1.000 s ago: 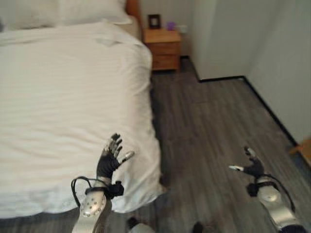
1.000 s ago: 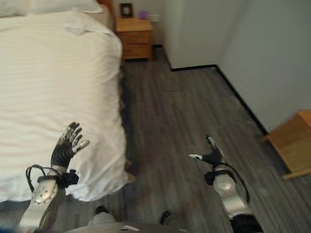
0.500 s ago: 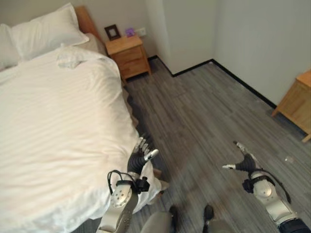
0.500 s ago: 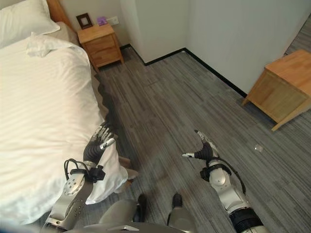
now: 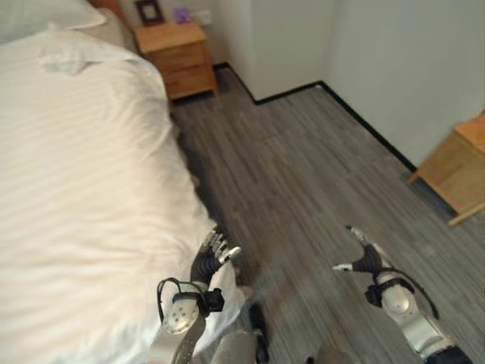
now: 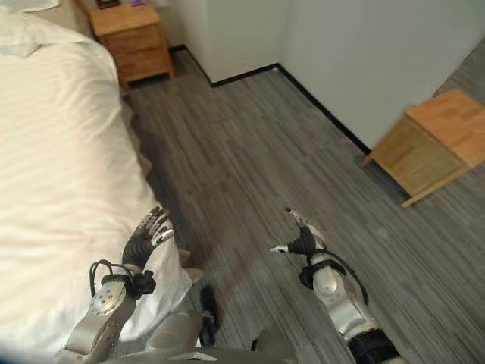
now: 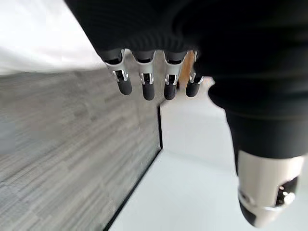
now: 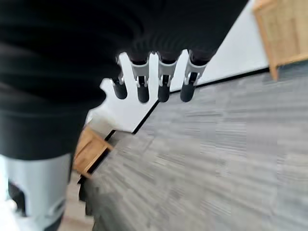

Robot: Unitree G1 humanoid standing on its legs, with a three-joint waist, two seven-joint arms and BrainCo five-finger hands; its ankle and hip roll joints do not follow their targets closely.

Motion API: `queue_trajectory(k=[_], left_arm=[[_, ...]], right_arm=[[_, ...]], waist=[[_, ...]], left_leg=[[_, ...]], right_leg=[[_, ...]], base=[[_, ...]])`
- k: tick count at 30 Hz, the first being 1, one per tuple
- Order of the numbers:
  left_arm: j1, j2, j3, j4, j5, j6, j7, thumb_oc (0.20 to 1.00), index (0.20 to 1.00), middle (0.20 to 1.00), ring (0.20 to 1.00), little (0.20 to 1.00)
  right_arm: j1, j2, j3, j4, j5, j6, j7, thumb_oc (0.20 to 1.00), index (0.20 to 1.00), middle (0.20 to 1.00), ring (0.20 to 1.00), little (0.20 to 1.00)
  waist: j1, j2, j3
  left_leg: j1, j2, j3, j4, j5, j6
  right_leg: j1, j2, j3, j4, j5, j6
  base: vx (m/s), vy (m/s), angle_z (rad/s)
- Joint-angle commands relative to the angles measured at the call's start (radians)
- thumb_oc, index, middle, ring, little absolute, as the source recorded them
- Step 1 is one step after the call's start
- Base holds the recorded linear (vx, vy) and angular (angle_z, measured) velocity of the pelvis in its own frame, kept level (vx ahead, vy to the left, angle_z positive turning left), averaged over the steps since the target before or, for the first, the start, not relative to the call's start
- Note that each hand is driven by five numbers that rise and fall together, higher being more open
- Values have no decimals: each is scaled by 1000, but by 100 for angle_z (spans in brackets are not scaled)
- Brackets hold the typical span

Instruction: Making the bed.

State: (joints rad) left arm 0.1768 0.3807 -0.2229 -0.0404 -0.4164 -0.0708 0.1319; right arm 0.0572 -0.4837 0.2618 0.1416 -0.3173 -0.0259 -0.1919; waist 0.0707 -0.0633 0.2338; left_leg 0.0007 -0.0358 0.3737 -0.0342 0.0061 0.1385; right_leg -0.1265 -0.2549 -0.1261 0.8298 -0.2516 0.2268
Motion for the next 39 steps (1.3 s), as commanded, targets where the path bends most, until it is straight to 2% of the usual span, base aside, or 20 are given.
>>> queue_trajectory(k=[1, 3, 5, 6, 8, 9, 12, 15, 16, 18, 20, 23, 24, 27, 28, 29, 31, 34, 37, 39], left_arm=[[-23, 30, 40, -61, 49, -40, 12, 1000, 1000, 1000, 1000, 1000], [-26, 24, 40, -59, 54, -40, 11, 1000, 1000, 1000, 1000, 1000], [-29, 8, 44, -47, 58, -38, 19, 1000, 1000, 1000, 1000, 1000], [-17, -3, 58, -43, 72, -46, 15, 1000, 1000, 1000, 1000, 1000], [-19, -9, 87, -32, 108, -56, 23, 1000, 1000, 1000, 1000, 1000], [-19, -1, 124, -22, 211, -70, 45, 1000, 1000, 1000, 1000, 1000], [-15, -25, 148, 6, 226, -84, 95, 1000, 1000, 1000, 1000, 1000], [-15, -43, 165, 21, 239, -80, 119, 1000, 1000, 1000, 1000, 1000], [-11, -66, 169, 33, 247, -79, 143, 1000, 1000, 1000, 1000, 1000], [-16, -77, 178, 24, 209, -77, 152, 1000, 1000, 1000, 1000, 1000], [-1, -83, 188, 23, 194, -84, 152, 1000, 1000, 1000, 1000, 1000], [2, -90, 191, 25, 176, -91, 154, 1000, 1000, 1000, 1000, 1000], [9, -100, 186, 26, 174, -90, 157, 1000, 1000, 1000, 1000, 1000], [55, -122, 177, 30, 175, -90, 146, 1000, 1000, 1000, 1000, 1000], [68, -124, 175, 28, 180, -83, 140, 1000, 1000, 1000, 1000, 1000], [73, -125, 175, 31, 183, -81, 139, 1000, 1000, 1000, 1000, 1000], [70, -124, 173, 30, 196, -75, 140, 1000, 1000, 1000, 1000, 1000], [96, -119, 190, 17, 205, -63, 133, 1000, 1000, 1000, 1000, 1000], [119, -114, 188, 18, 209, -57, 133, 1000, 1000, 1000, 1000, 1000], [103, -105, 185, 44, 204, -43, 138, 1000, 1000, 1000, 1000, 1000]], right_arm=[[-55, 8, -57, -60, -16, -35, -28, 1000, 1000, 1000, 1000, 1000], [-52, 11, -59, -63, -10, -35, -29, 1000, 1000, 1000, 1000, 1000], [-53, 17, -66, -69, -8, -33, -36, 1000, 1000, 1000, 1000, 1000], [-46, 25, -67, -77, -5, -26, -32, 1000, 1000, 1000, 1000, 1000], [-46, 28, -73, -76, -4, -26, -33, 1000, 1000, 1000, 1000, 1000], [-37, 30, -77, -75, -10, -31, -29, 1000, 1000, 1000, 1000, 1000], [3, 20, -83, -90, -22, -41, -24, 1000, 1000, 1000, 1000, 1000], [38, 7, -94, -107, -35, -47, -19, 1000, 1000, 1000, 1000, 1000], [49, -2, -102, -115, -21, -59, -21, 1000, 1000, 1000, 1000, 1000], [39, -23, -110, -136, -1, -63, -38, 1000, 1000, 1000, 1000, 1000], [45, -35, -128, -159, 13, -63, -45, 1000, 1000, 1000, 1000, 1000], [22, -53, -127, -161, -19, -49, -67, 1000, 1000, 1000, 1000, 1000], [19, -55, -128, -173, -26, -45, -68, 1000, 1000, 1000, 1000, 1000], [57, -56, -134, -191, -34, -45, -59, 1000, 1000, 1000, 1000, 1000], [67, -55, -133, -183, -43, -43, -67, 1000, 1000, 1000, 1000, 1000], [71, -53, -138, -179, -52, -39, -71, 1000, 1000, 1000, 1000, 1000], [71, -46, -146, -170, -65, -35, -85, 1000, 1000, 1000, 1000, 1000], [81, -41, -143, -177, -82, -30, -69, 1000, 1000, 1000, 1000, 1000], [92, -19, -120, -174, -111, -27, -53, 1000, 1000, 1000, 1000, 1000], [76, -1, -107, -155, -124, -15, -53, 1000, 1000, 1000, 1000, 1000]], waist=[[-35, 50, -12], [-48, 53, -5], [-71, 50, 4], [-84, 48, 4], [-100, 48, 5], [-114, 59, 5], [-132, 64, -1], [-136, 59, -17], [-141, 73, -20], [-126, 59, 1], [-106, 47, 17], [-83, 49, 31], [-74, 48, 34], [-58, 65, 19], [-58, 79, 13], [-58, 84, 6], [-78, 88, 4], [-93, 93, -31], [-71, 74, -71], [-55, 37, -89]], left_leg=[[36, 85, -88, -53, -42, -112], [55, 86, -98, -53, -54, -117], [110, 81, -129, -53, -98, -130], [138, 79, -142, -53, -117, -144], [187, 79, -164, -53, -149, -159], [237, 92, -195, -53, -186, -173], [294, 108, -245, -53, -220, -177], [319, 128, -288, 13, -223, -178], [260, 162, -286, 252, -163, -192], [64, 194, -294, 641, 16, -199], [-15, 231, -228, 806, 35, -198], [-95, 222, -182, 816, -11, -198], [-142, 207, -163, 796, -28, -198], [-173, 156, -32, 384, -47, -174], [-171, 153, 19, 246, 22, -192], [-157, 149, 41, 153, 34, -211], [-153, 210, 199, 5, 73, -219], [-103, 255, 329, -40, 104, -207], [-81, 224, 307, -40, 141, -189], [-54, 182, 310, -37, 107, -154]], right_leg=[[51, 4, -131, -356, 226, -51], [38, 26, -124, -404, 197, -57], [-10, 79, -88, -612, 197, -69], [-15, 109, -54, -787, 241, -66], [-90, 130, -29, -901, 309, -47], [-168, 149, -4, -917, 319, -29], [-188, 164, 32, -901, 337, -28], [-137, 175, 61, -879, 357, -51], [-84, 185, 60, -858, 352, -82], [13, 188, 34, -884, 336, -149], [100, 197, 22, -917, 294, -189], [151, 188, 24, -917, 254, -195], [177, 183, 25, -917, 239, -196], [265, 171, -2, -917, 166, -171], [293, 182, -19, -917, 141, -164], [330, 182, -31, -917, 110, -159], [374, 177, -93, -914, 85, -150], [422, 184, -142, -874, 66, -123], [448, 148, -136, -793, 48, -106], [440, 94, -150, -692, 124, -59]], base=[[486, -55, 53], [357, -78, 82], [547, -197, 83], [622, -233, 58], [649, -227, 46], [552, -177, 68], [538, -229, 75], [522, -294, 80], [480, -360, 63], [494, -484, 49], [314, -308, 18], [342, -113, -28], [423, 5, -31], [532, 64, -7], [494, 102, 24], [519, 102, 40], [429, 104, 60], [493, 115, 75], [546, 156, 65], [468, 197, -32]])
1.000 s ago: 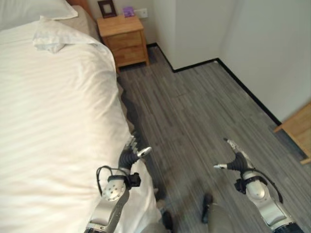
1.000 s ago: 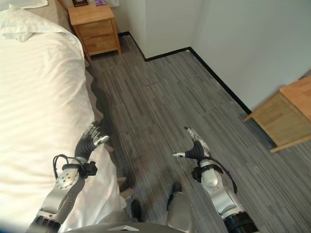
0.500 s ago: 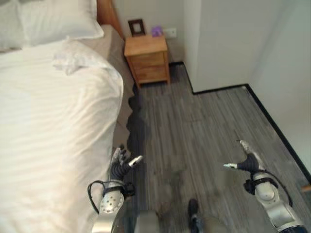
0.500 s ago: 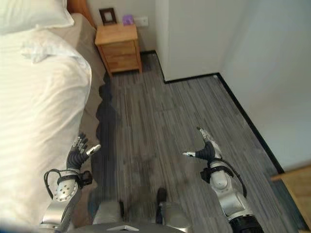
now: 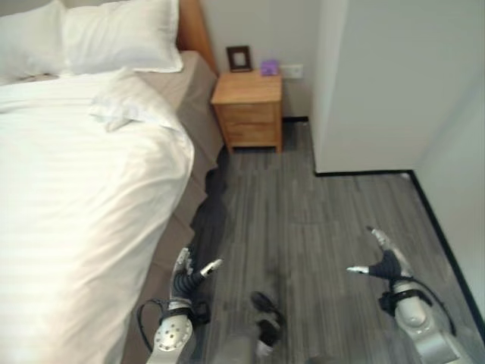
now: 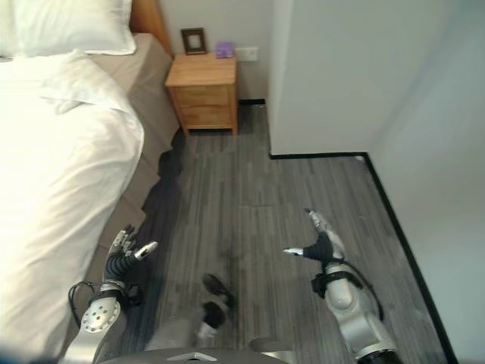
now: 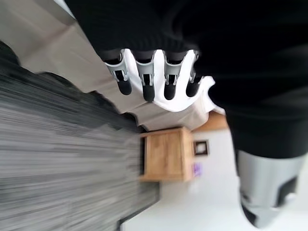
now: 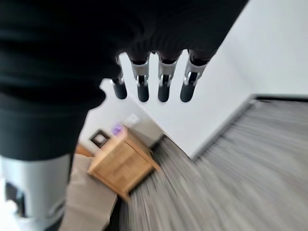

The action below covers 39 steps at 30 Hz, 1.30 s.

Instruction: Making the bed.

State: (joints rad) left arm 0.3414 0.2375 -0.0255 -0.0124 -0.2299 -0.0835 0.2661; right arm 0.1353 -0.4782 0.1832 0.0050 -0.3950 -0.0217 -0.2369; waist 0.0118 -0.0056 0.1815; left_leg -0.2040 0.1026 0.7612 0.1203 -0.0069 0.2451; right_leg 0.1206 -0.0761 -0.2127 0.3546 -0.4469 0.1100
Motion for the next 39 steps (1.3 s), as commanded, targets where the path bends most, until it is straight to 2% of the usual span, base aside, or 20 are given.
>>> queue_trajectory(k=[1, 2, 3, 4, 5, 7, 9, 11, 14, 15, 17, 18, 19, 23, 27, 28, 34, 35, 37, 39], left_arm=[[-64, 50, -10, 14, 23, -26, -1, 1000, 1000, 1000, 1000, 1000], [-66, 59, -7, 13, 28, -22, -4, 1000, 1000, 1000, 1000, 1000], [-67, 60, -5, 13, 28, -21, -5, 1000, 1000, 1000, 1000, 1000], [-84, 81, 2, 19, 33, -18, 6, 1000, 1000, 1000, 1000, 1000], [-98, 92, 15, 22, 31, -15, 6, 1000, 1000, 1000, 1000, 1000], [-113, 103, 22, 24, 26, -19, 13, 1000, 1000, 1000, 1000, 1000], [-116, 111, 23, 21, 27, -18, 5, 1000, 1000, 1000, 1000, 1000], [-112, 113, 21, 25, 33, -22, -6, 1000, 1000, 1000, 1000, 1000], [-107, 112, 14, 36, 43, -27, -32, 1000, 1000, 1000, 1000, 1000], [-107, 111, 15, 36, 43, -27, -32, 1000, 1000, 1000, 1000, 1000], [-124, 122, 3, 62, 65, -27, -54, 1000, 1000, 1000, 1000, 1000], [-125, 122, 2, 63, 65, -28, -54, 1000, 1000, 1000, 1000, 1000], [-137, 130, -1, 75, 77, -30, -60, 1000, 1000, 1000, 1000, 1000], [-134, 121, -6, 95, 83, -34, -74, 1000, 1000, 1000, 1000, 1000], [-112, 112, 2, 97, 62, -39, -82, 1000, 1000, 1000, 1000, 1000], [-165, 185, 99, 368, 174, 86, -115, 1000, 1000, 1000, 1000, 1000], [-189, 177, 103, 345, 171, 67, -93, 1000, 1000, 1000, 1000, 1000], [-200, 181, 99, 340, 173, 64, -80, 1000, 1000, 1000, 1000, 1000], [-252, 201, 88, 328, 169, 60, -46, 1000, 1000, 1000, 1000, 1000], [-270, 209, 75, 317, 175, 61, -37, 1000, 1000, 1000, 1000, 1000]], right_arm=[[-7, 7, -24, -17, -46, -15, -3, 1000, 1000, 1000, 1000, 1000], [-13, 16, -22, -18, -44, -14, -4, 1000, 1000, 1000, 1000, 1000], [-15, 18, -21, -18, -44, -14, -4, 1000, 1000, 1000, 1000, 1000], [-34, 31, -14, -20, -43, -10, -11, 1000, 1000, 1000, 1000, 1000], [-47, 37, -10, -21, -44, -10, -14, 1000, 1000, 1000, 1000, 1000], [-51, 40, -6, -28, -37, -11, -15, 1000, 1000, 1000, 1000, 1000], [-48, 42, -8, -40, -25, -12, -10, 1000, 1000, 1000, 1000, 1000], [-42, 44, -8, -39, -10, -14, -6, 1000, 1000, 1000, 1000, 1000], [-27, 43, -12, -39, -1, -19, -1, 1000, 1000, 1000, 1000, 1000], [-27, 43, -12, -39, -1, -19, -1, 1000, 1000, 1000, 1000, 1000], [-8, 47, -16, -46, 26, -34, 8, 1000, 1000, 1000, 1000, 1000], [-7, 47, -16, -46, 26, -34, 8, 1000, 1000, 1000, 1000, 1000], [2, 49, -15, -47, 48, -46, 18, 1000, 1000, 1000, 1000, 1000], [9, 47, -11, -15, 79, -56, 42, 1000, 1000, 1000, 1000, 1000], [14, 41, -10, 1, 121, -65, 65, 1000, 1000, 1000, 1000, 1000], [8, 199, -129, 423, 343, 58, 72, 1000, 1000, 1000, 1000, 1000], [-75, 129, -115, 348, 222, 55, 29, 1000, 1000, 1000, 1000, 1000], [-96, 120, -108, 337, 194, 56, 17, 1000, 1000, 1000, 1000, 1000], [-177, 87, -74, 285, 132, 56, 6, 1000, 1000, 1000, 1000, 1000], [-203, 72, -77, 253, 110, 63, -8, 1000, 1000, 1000, 1000, 1000]], waist=[[4, -35, -35], [1, -44, -32], [1, -46, -31], [-5, -53, -23], [-10, -50, -15], [-22, -39, 1], [-47, -32, 22], [-60, -38, 34], [-88, -42, 42], [-89, -42, 42], [-120, -47, 55], [-121, -46, 54], [-138, -46, 51], [-142, -47, 14], [-138, -30, -13], [-69, -147, -50], [-64, -128, -66], [-62, -124, -63], [-58, -113, -27], [-69, -95, -13]], left_leg=[[169, 13, -85, -193, 95, -235], [186, -3, -84, -193, 75, -224], [186, -7, -84, -194, 72, -220], [230, -30, -104, -198, 25, -193], [254, -36, -115, -202, 0, -188], [286, -38, -150, -206, -19, -196], [302, -34, -203, -206, -31, -209], [313, -36, -240, -208, -41, -220], [328, -39, -311, -208, -68, -233], [328, -39, -312, -208, -68, -234], [328, -43, -378, -208, -62, -237], [327, -43, -380, -208, -63, -236], [334, -48, -419, -208, -74, -233], [365, -60, -468, -208, -78, -234], [378, -35, -500, -208, -66, -250], [365, -19, -464, -208, -118, -243], [358, -25, -453, -208, -119, -240], [361, -31, -457, -208, -126, -233], [377, -39, -462, -208, -132, -220], [389, -27, -466, -208, -139, -225]], right_leg=[[165, -128, -69, -132, 374, 87], [139, -153, -71, -47, 443, 103], [133, -159, -68, -38, 441, 108], [67, -198, -57, 98, 550, 119], [10, -232, -63, 149, 543, 114], [-57, -246, -73, 116, 476, 86], [-110, -214, -61, 48, 385, 59], [-132, -173, -15, -72, 346, 52], [-157, -110, 111, -279, 386, 56], [-156, -110, 110, -281, 387, 56], [-218, -67, 266, -340, 445, 58], [-218, -67, 264, -341, 445, 58], [-227, -50, 334, -345, 455, 61], [-175, -39, 383, -367, 466, 47], [-123, -27, 358, -386, 456, 24], [-89, -17, 123, -211, 395, 29], [-55, -34, 105, -300, 418, 36], [-66, -40, 105, -276, 424, 44], [-153, -90, 96, -83, 525, 90], [-214, -90, 81, -28, 523, 83]], base=[[371, 217, 74], [216, 179, 52], [355, 176, 32], [366, 150, 48], [446, 133, 92], [278, 9, 114], [250, -74, 128], [223, -125, 75], [193, -122, 140], [46, -125, 151], [53, -172, 101], [123, -164, 53], [92, -118, 86], [141, -176, 53], [96, -131, 21], [24, -9, 24], [-6, 75, -2], [4, 85, 0], [46, 105, -1], [188, 66, -6]])
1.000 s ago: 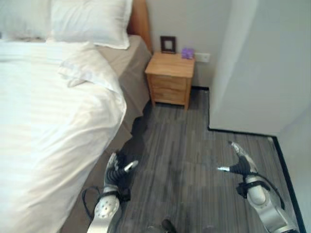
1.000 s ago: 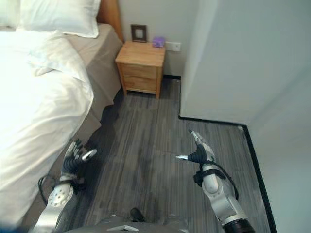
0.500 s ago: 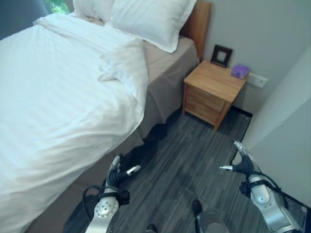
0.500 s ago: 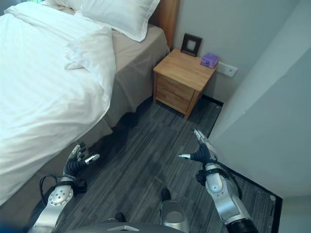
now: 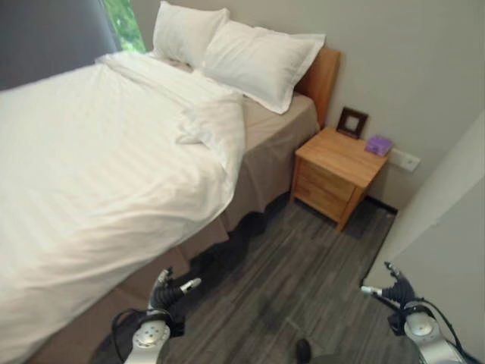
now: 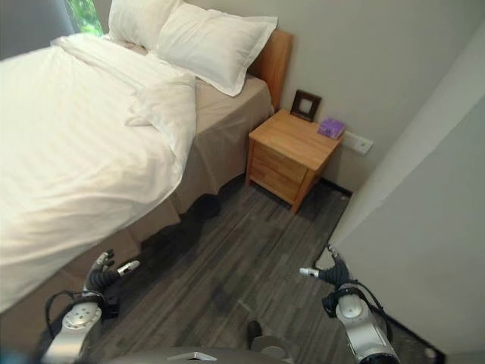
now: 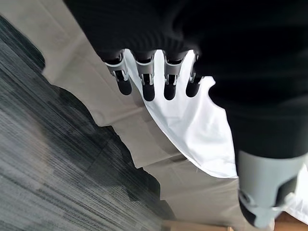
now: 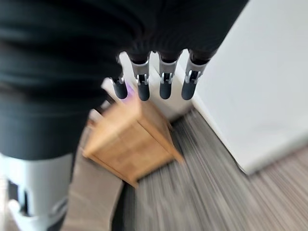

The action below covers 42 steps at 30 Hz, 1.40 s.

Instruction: Making the bed.

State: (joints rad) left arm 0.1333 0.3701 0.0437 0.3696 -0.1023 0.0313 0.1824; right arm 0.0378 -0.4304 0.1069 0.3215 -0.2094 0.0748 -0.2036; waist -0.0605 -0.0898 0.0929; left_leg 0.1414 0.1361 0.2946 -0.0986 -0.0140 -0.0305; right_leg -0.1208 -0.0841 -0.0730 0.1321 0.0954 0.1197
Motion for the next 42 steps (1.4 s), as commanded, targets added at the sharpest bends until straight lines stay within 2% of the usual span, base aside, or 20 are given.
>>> queue_trajectory(k=[1, 4, 5, 8, 12, 15, 16, 17, 20, 22, 24, 25, 26, 29, 33, 36, 38, 39, 41, 42], left_arm=[[-72, 72, -8, -76, 49, -56, 54, 1000, 1000, 1000, 1000, 1000], [-81, 71, -17, -95, 55, -60, 52, 1000, 1000, 1000, 1000, 1000], [-101, 77, -24, -113, 63, -64, 55, 1000, 1000, 1000, 1000, 1000], [-138, 81, -42, -117, 80, -69, 66, 1000, 1000, 1000, 1000, 1000], [-143, 75, -56, -140, 83, -94, 68, 1000, 1000, 1000, 1000, 1000], [-114, 59, -47, -155, 68, -102, 69, 1000, 1000, 1000, 1000, 1000], [-107, 50, -39, -152, 55, -105, 72, 1000, 1000, 1000, 1000, 1000], [-106, 55, -40, -159, 38, -99, 72, 1000, 1000, 1000, 1000, 1000], [-82, 45, -31, -180, 9, -108, 76, 1000, 1000, 1000, 1000, 1000], [-60, 22, -15, -194, -1, -108, 82, 1000, 1000, 1000, 1000, 1000], [-49, 19, -11, -207, 7, -106, 79, 1000, 1000, 1000, 1000, 1000], [-51, 21, -8, -222, 23, -114, 79, 1000, 1000, 1000, 1000, 1000], [-50, 20, -8, -223, 22, -114, 80, 1000, 1000, 1000, 1000, 1000], [-67, 29, -7, -218, 4, -109, 72, 1000, 1000, 1000, 1000, 1000], [-46, 39, 6, -206, 14, -95, 60, 1000, 1000, 1000, 1000, 1000], [-79, 60, -10, -188, 29, -82, 62, 1000, 1000, 1000, 1000, 1000], [-93, 66, -14, -185, 27, -82, 66, 1000, 1000, 1000, 1000, 1000], [-108, 79, -6, -191, 25, -86, 71, 1000, 1000, 1000, 1000, 1000], [-115, 87, 2, -216, 1, -104, 79, 1000, 1000, 1000, 1000, 1000], [-123, 95, 10, -250, -25, -130, 90, 1000, 1000, 1000, 1000, 1000]], right_arm=[[-116, 16, -14, -86, -72, -34, -61, 1000, 1000, 1000, 1000, 1000], [-112, 13, -30, -111, -52, -38, -76, 1000, 1000, 1000, 1000, 1000], [-106, 13, -42, -130, -44, -38, -88, 1000, 1000, 1000, 1000, 1000], [-92, 18, -50, -135, -45, -42, -103, 1000, 1000, 1000, 1000, 1000], [-25, 8, -46, -147, -56, -59, -93, 1000, 1000, 1000, 1000, 1000], [-17, -1, -33, -139, -51, -64, -88, 1000, 1000, 1000, 1000, 1000], [-31, -7, -19, -129, -52, -67, -88, 1000, 1000, 1000, 1000, 1000], [-44, -15, -12, -125, -40, -63, -89, 1000, 1000, 1000, 1000, 1000], [-73, -38, -6, -131, -28, -59, -84, 1000, 1000, 1000, 1000, 1000], [-93, -51, 6, -141, -46, -53, -71, 1000, 1000, 1000, 1000, 1000], [-96, -52, 10, -145, -50, -51, -67, 1000, 1000, 1000, 1000, 1000], [-99, -60, 10, -151, -59, -58, -65, 1000, 1000, 1000, 1000, 1000], [-99, -61, 10, -150, -59, -60, -65, 1000, 1000, 1000, 1000, 1000], [-108, -91, 6, -159, -82, -61, -67, 1000, 1000, 1000, 1000, 1000], [-91, -82, 5, -183, -115, -65, -37, 1000, 1000, 1000, 1000, 1000], [-128, -75, 23, -180, -148, -63, -56, 1000, 1000, 1000, 1000, 1000], [-139, -70, 28, -181, -158, -58, -61, 1000, 1000, 1000, 1000, 1000], [-172, -74, 33, -199, -161, -63, -70, 1000, 1000, 1000, 1000, 1000], [-208, -83, 37, -213, -157, -65, -79, 1000, 1000, 1000, 1000, 1000], [-250, -95, 45, -233, -152, -71, -83, 1000, 1000, 1000, 1000, 1000]], waist=[[-17, 2, 82], [-43, 12, 94], [-59, 9, 99], [-81, 12, 102], [-132, 30, 75], [-140, 51, 69], [-135, 60, 67], [-109, 35, 85], [-50, 5, 112], [-8, 0, 126], [5, 1, 125], [8, 24, 114], [9, 20, 118], [-18, 44, 96], [-23, 50, 68], [-39, 35, 86], [-47, 35, 99], [-51, 42, 114], [-49, 41, 117], [-46, 34, 118]], left_leg=[[59, -60, -12, 11, -143, 42], [83, -60, -36, 11, -163, 28], [111, -60, -48, 11, -180, 10], [145, -47, -59, 11, -204, -16], [257, -20, -94, 11, -235, -51], [233, 26, -105, 172, -146, -72], [197, 54, -106, 292, -60, -82], [39, 95, -127, 622, 58, -78], [-94, 37, -108, 772, -12, -36], [-200, -31, -88, 708, -89, -15], [-216, -50, -58, 604, -95, -2], [-247, -37, 114, 364, -79, -3], [-238, -42, 133, 343, -55, 4], [-196, 23, 400, 155, 20, -20], [-127, -65, 340, 69, -4, 49], [-52, -121, 314, 24, -48, 113], [-26, -122, 302, 18, -60, 122], [2, -113, 278, 16, -78, 124], [7, -90, 259, 16, -76, 104], [10, -68, 227, 14, -76, 78]], right_leg=[[-31, -48, -67, 172, -77, 54], [-62, -12, -75, 67, -112, 35], [-97, -11, -73, -66, -94, 37], [-134, -17, -81, -166, -51, 49], [-138, -20, -49, -132, -35, 40], [-106, 3, -40, -93, -47, 0], [-71, 20, -44, -87, -64, -28], [5, 37, -39, -97, -90, -91], [130, 38, 1, -148, -130, -121], [180, 32, 31, -162, -154, -118], [199, 26, 42, -164, -163, -109], [279, 34, 5, -163, -232, -93], [274, 30, 3, -159, -227, -95], [335, 29, -105, -118, -284, -72], [319, -3, -158, 71, -264, -16], [201, -108, -169, 400, -71, 88], [137, -129, -159, 505, -61, 85], [74, -182, -164, 540, -80, 63], [56, -218, -163, 437, -112, 37], [38, -211, -131, 275, -162, 23]], base=[[236, 32, 8], [344, -62, 32], [391, -134, 33], [401, -184, 53], [602, -282, 57], [364, -224, 54], [476, -482, -11], [678, -577, -37], [575, -320, -47], [331, -17, -72], [443, 32, -47], [547, 29, -24], [598, 40, 9], [349, 26, 67], [425, 118, 59], [270, 96, 34], [182, -2, 86], [257, -138, 117], [331, -251, 79], [237, -237, 61]])
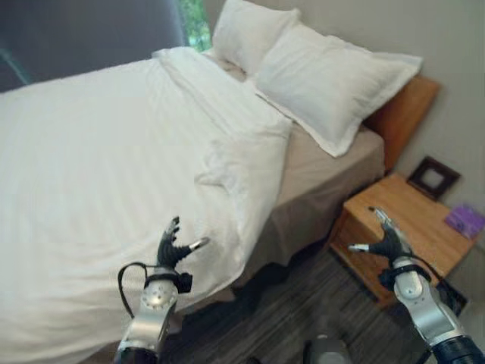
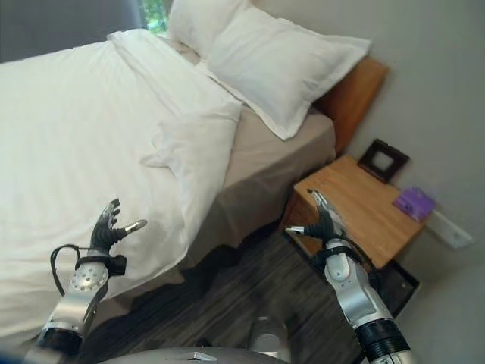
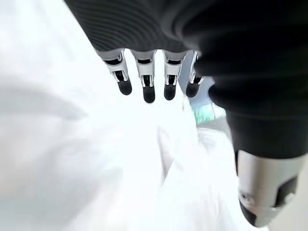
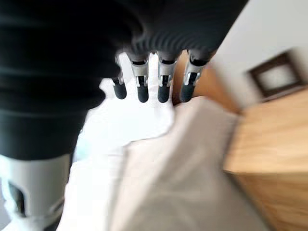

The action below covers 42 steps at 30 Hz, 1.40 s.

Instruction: Making the bed.

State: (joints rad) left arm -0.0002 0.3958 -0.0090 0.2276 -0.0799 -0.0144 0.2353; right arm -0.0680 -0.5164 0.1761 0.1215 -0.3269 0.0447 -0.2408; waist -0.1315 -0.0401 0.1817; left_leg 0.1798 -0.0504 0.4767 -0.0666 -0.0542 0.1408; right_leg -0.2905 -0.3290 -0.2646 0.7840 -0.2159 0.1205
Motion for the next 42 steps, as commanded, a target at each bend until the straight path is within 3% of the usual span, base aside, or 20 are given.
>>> queue_trajectory(k=[1, 3, 5, 7, 9, 13, 20, 26, 37, 42], left_arm=[[11, 70, 64, -109, -48, -84, 37, 1000, 1000, 1000, 1000, 1000], [-11, 76, 68, -124, -73, -101, 51, 1000, 1000, 1000, 1000, 1000], [-46, 80, 70, -123, -104, -116, 74, 1000, 1000, 1000, 1000, 1000], [-67, 88, 78, -125, -134, -129, 86, 1000, 1000, 1000, 1000, 1000], [-83, 103, 78, -122, -135, -136, 95, 1000, 1000, 1000, 1000, 1000], [-103, 112, 86, -69, -155, -144, 108, 1000, 1000, 1000, 1000, 1000], [-63, 118, 117, 83, -195, -123, 128, 1000, 1000, 1000, 1000, 1000], [-121, 178, 108, 266, -256, -136, 140, 1000, 1000, 1000, 1000, 1000], [-188, 265, 102, 329, -329, -185, 124, 1000, 1000, 1000, 1000, 1000], [-210, 287, 99, 320, -363, -204, 122, 1000, 1000, 1000, 1000, 1000]], right_arm=[[-147, -9, -24, -31, -34, -41, -45, 1000, 1000, 1000, 1000, 1000], [-183, -22, -21, -47, -21, -49, -44, 1000, 1000, 1000, 1000, 1000], [-219, -28, -4, -35, -6, -47, -46, 1000, 1000, 1000, 1000, 1000], [-253, -31, 23, -19, -2, -45, -46, 1000, 1000, 1000, 1000, 1000], [-290, -38, 55, 1, -11, -43, -43, 1000, 1000, 1000, 1000, 1000], [-391, -32, 115, 89, -10, -39, -50, 1000, 1000, 1000, 1000, 1000], [-579, -6, 242, 225, -25, -12, -43, 1000, 1000, 1000, 1000, 1000], [-799, -23, 322, 427, -4, 11, -85, 1000, 1000, 1000, 1000, 1000], [-1016, -127, 398, 570, 7, 20, -128, 1000, 1000, 1000, 1000, 1000], [-1091, -173, 429, 614, 29, 24, -145, 1000, 1000, 1000, 1000, 1000]], waist=[[22, -14, 30], [18, -29, 25], [18, -48, 27], [27, -50, 30], [45, -47, 33], [74, -62, 34], [116, -43, 18], [129, -25, 56], [129, -5, 85], [137, 24, 127]], left_leg=[[-28, 122, 43, -18, -35, -96], [-28, 129, -8, -19, -37, -118], [-44, 134, -65, -21, -20, -131], [-52, 135, -137, -21, -22, -140], [-42, 132, -185, -21, -29, -146], [-31, 121, -251, -21, -25, -159], [-54, 153, -276, -21, -3, -195], [-139, 182, -301, -21, 34, -229], [-274, 207, -312, -21, 79, -259], [-370, 207, -318, -21, 107, -270]], right_leg=[[215, 38, 56, -388, 153, 21], [233, 96, 131, -620, 135, 25], [222, 146, 261, -752, 184, 28], [193, 160, 345, -803, 213, 34], [180, 163, 362, -813, 223, 33], [232, 147, 315, -850, 243, 32], [270, 155, 235, -871, 241, 25], [232, 165, 187, -871, 235, 11], [119, 192, 174, -871, 245, 0], [26, 197, 186, -871, 265, 0]], base=[[288, -288, 68], [206, -256, 49], [178, -299, 110], [240, -237, 162], [192, -162, 157], [184, -240, 82], [120, -148, 33], [12, -110, 19], [-12, -71, 14], [-61, -61, -2]])
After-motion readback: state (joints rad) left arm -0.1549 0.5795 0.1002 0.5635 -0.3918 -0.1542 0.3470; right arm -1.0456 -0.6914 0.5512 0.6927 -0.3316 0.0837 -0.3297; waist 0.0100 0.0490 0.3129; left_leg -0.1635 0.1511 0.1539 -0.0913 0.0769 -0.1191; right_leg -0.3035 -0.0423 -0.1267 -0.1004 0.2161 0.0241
